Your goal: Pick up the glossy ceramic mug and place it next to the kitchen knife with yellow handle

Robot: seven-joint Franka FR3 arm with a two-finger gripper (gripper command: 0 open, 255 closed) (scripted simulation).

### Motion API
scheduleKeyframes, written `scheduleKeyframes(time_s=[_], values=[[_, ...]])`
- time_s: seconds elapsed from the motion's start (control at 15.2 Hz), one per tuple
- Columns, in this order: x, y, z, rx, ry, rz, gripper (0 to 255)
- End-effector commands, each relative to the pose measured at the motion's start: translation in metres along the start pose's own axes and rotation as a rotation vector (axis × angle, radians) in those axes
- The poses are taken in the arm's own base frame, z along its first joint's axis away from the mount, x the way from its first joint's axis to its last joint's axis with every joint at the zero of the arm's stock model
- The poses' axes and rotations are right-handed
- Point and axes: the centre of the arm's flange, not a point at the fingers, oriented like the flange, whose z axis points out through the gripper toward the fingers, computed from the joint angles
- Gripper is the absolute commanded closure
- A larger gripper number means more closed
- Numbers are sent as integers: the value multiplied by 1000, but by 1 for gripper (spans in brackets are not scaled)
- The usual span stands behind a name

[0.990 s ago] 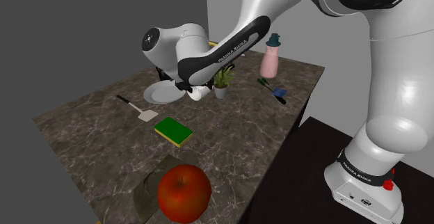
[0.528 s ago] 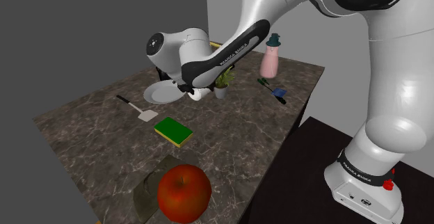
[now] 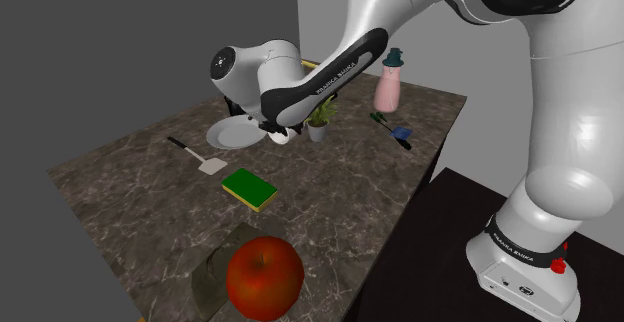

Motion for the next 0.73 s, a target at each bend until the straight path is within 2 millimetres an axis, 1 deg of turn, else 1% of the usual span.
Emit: scheduleKeyframes(time_s=[0.0,0.26,0.66], values=[[0,0,1,-1,-1,0,255],[0,0,1,-1,-1,0,255],[17,8,-25,-1,-1,0,255]])
